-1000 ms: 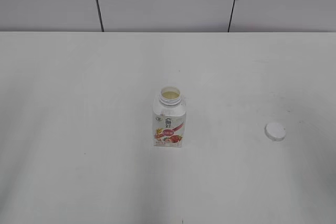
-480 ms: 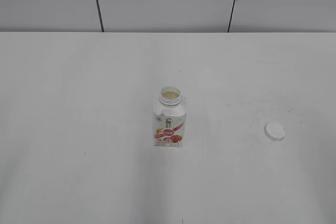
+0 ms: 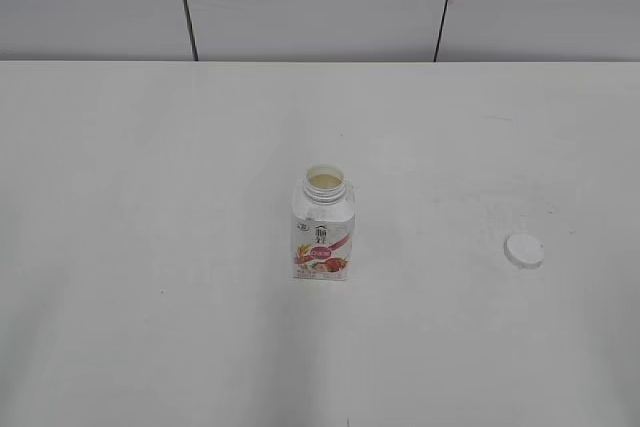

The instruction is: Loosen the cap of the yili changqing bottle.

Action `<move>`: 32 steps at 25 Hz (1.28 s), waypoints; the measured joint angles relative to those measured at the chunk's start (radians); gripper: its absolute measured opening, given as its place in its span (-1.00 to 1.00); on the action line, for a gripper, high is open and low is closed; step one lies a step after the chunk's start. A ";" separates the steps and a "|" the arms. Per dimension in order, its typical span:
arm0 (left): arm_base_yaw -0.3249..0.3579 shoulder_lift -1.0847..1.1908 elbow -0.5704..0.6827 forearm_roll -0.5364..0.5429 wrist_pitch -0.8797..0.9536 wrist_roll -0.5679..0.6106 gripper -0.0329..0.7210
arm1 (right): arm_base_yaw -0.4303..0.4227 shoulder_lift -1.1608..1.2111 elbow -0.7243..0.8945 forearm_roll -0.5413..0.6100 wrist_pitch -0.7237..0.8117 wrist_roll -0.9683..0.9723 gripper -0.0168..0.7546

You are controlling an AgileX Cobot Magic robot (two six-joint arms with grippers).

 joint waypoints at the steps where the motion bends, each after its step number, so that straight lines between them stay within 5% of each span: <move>1: -0.001 0.000 0.005 -0.006 -0.003 0.009 0.60 | 0.000 0.000 0.000 -0.001 -0.001 0.000 0.37; 15: 0.002 0.000 0.007 -0.025 -0.013 0.032 0.59 | 0.000 0.000 0.040 -0.082 -0.121 0.002 0.37; 25: 0.195 0.000 0.007 -0.023 -0.013 0.033 0.57 | -0.060 0.000 0.042 -0.089 -0.122 0.003 0.37; 32: 0.217 0.000 0.007 -0.023 -0.014 0.033 0.55 | -0.108 0.000 0.042 -0.092 -0.122 0.003 0.37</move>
